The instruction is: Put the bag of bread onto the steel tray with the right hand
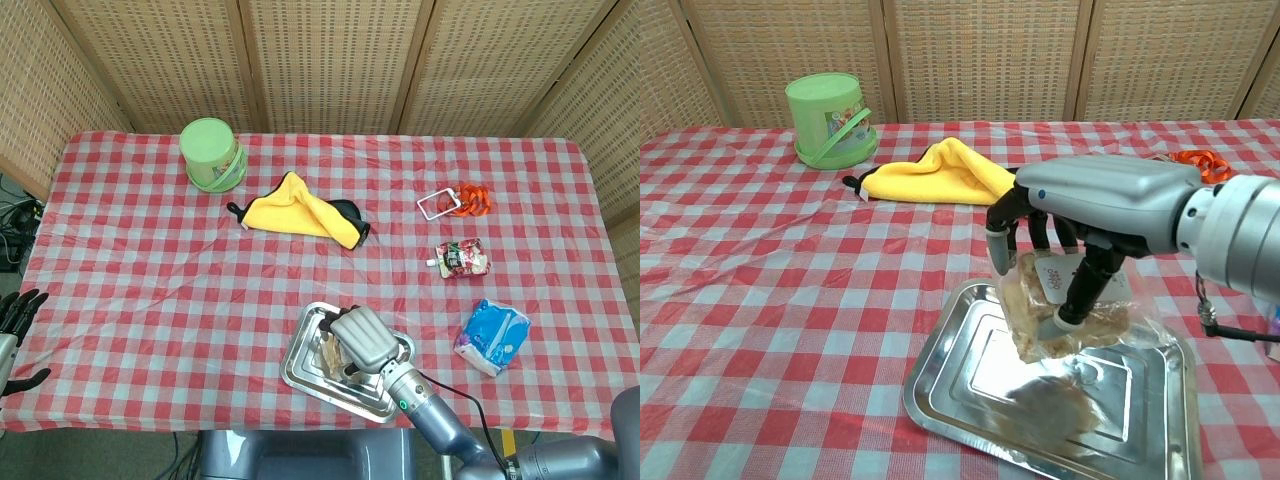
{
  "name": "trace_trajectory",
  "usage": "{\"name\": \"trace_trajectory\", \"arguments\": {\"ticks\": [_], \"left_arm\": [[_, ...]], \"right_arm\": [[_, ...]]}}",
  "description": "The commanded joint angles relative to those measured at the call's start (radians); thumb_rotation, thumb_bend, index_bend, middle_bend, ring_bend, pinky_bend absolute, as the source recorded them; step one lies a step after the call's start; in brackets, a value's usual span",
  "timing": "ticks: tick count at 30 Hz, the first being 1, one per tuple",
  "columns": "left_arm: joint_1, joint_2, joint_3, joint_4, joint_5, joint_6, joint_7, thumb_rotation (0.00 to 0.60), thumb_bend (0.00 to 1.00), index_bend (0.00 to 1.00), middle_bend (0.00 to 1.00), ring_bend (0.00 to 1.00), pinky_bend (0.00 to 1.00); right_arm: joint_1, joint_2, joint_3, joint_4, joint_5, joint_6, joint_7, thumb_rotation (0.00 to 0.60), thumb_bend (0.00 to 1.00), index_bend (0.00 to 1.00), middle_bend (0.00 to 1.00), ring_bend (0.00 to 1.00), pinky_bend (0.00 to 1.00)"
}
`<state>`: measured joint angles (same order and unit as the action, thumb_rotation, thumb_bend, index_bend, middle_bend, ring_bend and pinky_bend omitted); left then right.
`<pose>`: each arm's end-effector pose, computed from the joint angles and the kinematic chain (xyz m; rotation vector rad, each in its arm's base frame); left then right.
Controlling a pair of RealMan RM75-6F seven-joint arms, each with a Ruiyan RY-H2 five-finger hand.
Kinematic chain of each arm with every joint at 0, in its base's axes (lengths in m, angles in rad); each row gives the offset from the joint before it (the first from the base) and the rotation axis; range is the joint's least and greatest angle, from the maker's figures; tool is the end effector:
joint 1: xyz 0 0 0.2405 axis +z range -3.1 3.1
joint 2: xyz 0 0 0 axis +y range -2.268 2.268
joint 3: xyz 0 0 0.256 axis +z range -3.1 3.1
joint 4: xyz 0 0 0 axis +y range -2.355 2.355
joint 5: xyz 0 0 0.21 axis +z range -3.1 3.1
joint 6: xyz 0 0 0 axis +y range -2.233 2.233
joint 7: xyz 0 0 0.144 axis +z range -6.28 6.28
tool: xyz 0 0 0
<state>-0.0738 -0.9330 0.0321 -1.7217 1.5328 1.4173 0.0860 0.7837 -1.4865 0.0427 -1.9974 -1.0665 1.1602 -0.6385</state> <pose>-0.3108 0.1581 0.1868 -1.5299 -0.8789 -0.6921 -0.0697 -0.2488 -0.0062 2.0670 -0.9289 1.0205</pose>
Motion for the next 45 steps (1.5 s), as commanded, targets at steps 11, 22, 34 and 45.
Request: {"name": "trace_trajectory", "arguments": {"ticks": [11, 22, 34, 45], "left_arm": [[0.004, 0.002, -0.004, -0.017, -0.017, 0.003, 0.008, 0.6, 0.14, 0.0, 0.0, 0.0, 0.0], [0.005, 0.005, -0.004, -0.022, -0.018, 0.006, 0.009, 0.6, 0.14, 0.0, 0.0, 0.0, 0.0], [0.007, 0.005, -0.004, -0.027, -0.015, 0.01, 0.011, 0.6, 0.14, 0.0, 0.0, 0.0, 0.0], [0.013, 0.0, -0.003, -0.032, 0.003, 0.031, 0.012, 0.6, 0.14, 0.0, 0.0, 0.0, 0.0]], "right_arm": [[0.014, 0.009, 0.001, -0.021, 0.099, -0.004, -0.125, 0.6, 0.13, 0.33, 0.23, 0.25, 0.38], [-0.004, 0.059, 0.067, 0.024, 0.154, 0.069, -0.124, 0.6, 0.13, 0.26, 0.07, 0.06, 0.17], [-0.144, 0.26, 0.064, 0.062, 0.097, 0.134, 0.08, 0.6, 0.13, 0.18, 0.0, 0.0, 0.07], [-0.381, 0.335, -0.08, 0.128, -0.155, 0.313, 0.3, 0.6, 0.13, 0.02, 0.0, 0.0, 0.0]]}}
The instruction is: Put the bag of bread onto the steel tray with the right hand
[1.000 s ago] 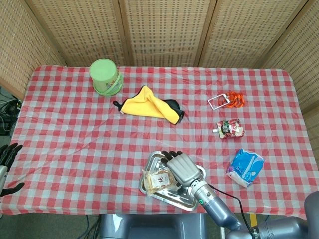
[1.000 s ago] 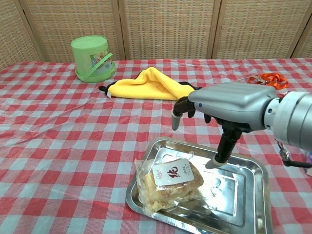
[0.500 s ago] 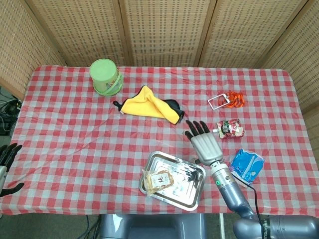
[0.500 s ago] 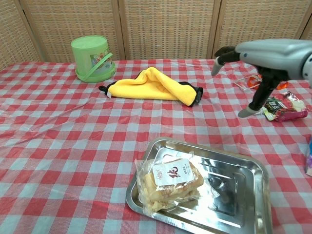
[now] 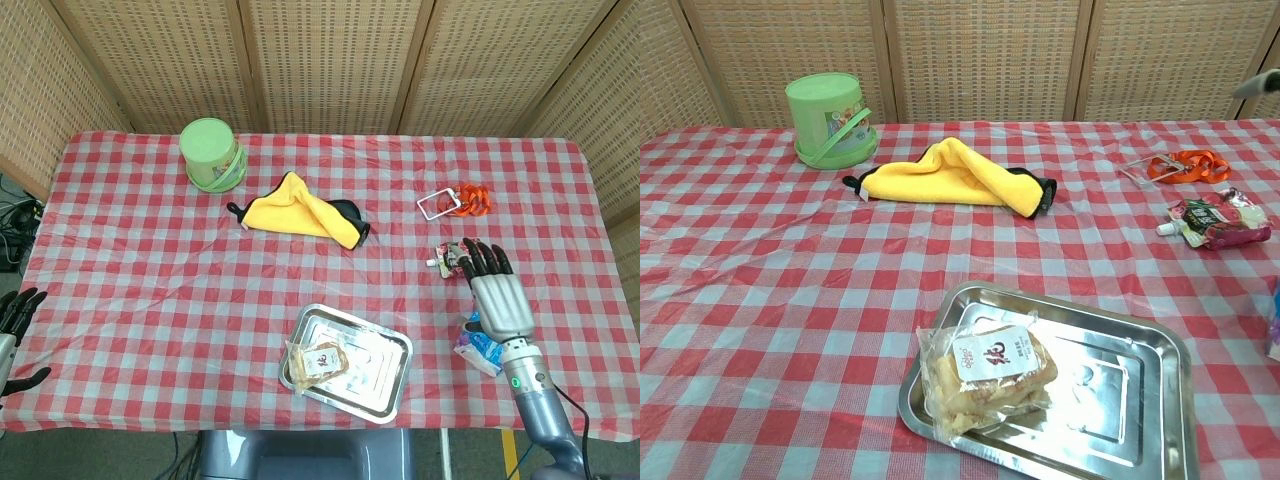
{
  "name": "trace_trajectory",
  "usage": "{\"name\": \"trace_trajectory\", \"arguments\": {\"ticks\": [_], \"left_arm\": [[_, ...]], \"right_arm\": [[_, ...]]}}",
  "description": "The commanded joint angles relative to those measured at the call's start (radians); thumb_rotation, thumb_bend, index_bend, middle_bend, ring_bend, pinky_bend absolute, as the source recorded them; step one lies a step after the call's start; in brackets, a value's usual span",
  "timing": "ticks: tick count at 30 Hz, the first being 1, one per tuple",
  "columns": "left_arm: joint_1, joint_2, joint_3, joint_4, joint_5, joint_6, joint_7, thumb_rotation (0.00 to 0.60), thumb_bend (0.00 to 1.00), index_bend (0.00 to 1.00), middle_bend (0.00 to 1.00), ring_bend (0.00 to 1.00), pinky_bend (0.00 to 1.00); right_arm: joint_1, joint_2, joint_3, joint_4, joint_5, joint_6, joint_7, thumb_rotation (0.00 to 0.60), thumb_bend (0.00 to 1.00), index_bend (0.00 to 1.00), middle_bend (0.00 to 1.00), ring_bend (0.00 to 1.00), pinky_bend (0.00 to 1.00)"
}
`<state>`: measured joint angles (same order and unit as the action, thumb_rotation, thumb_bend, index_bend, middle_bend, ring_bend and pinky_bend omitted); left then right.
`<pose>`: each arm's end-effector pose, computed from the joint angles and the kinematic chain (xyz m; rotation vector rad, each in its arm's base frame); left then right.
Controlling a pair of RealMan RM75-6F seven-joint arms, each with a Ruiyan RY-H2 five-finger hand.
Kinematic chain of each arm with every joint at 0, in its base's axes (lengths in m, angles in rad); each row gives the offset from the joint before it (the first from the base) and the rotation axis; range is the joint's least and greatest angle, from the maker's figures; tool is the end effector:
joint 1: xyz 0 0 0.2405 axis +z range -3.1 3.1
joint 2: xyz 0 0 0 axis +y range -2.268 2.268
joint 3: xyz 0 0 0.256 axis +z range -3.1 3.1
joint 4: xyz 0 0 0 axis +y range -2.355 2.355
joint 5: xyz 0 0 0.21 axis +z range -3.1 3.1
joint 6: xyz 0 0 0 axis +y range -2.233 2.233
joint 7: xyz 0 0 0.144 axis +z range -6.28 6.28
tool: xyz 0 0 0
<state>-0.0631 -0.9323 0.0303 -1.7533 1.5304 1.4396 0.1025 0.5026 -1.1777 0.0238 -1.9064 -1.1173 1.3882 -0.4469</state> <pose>-0.3048 0.1553 0.1868 -1.5085 -0.8809 -0.7111 -0.2083 -0.2663 0.1092 1.5501 -0.8778 0.8324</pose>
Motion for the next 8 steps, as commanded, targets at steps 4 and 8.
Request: {"name": "trace_trajectory", "arguments": {"ticks": [4, 8], "left_arm": [[0.009, -0.002, 0.0, 0.001, 0.019, 0.026, -0.017, 0.6, 0.14, 0.0, 0.0, 0.0, 0.0], [0.012, -0.004, 0.001, 0.005, 0.032, 0.036, -0.021, 0.6, 0.14, 0.0, 0.0, 0.0, 0.0]], "right_arm": [[-0.157, 0.03, -0.078, 0.082, -0.164, 0.126, 0.178, 0.6, 0.13, 0.02, 0.0, 0.0, 0.0], [-0.202, 0.027, -0.081, 0.118, -0.204, 0.158, 0.233, 0.6, 0.13, 0.02, 0.0, 0.0, 0.0]]}}
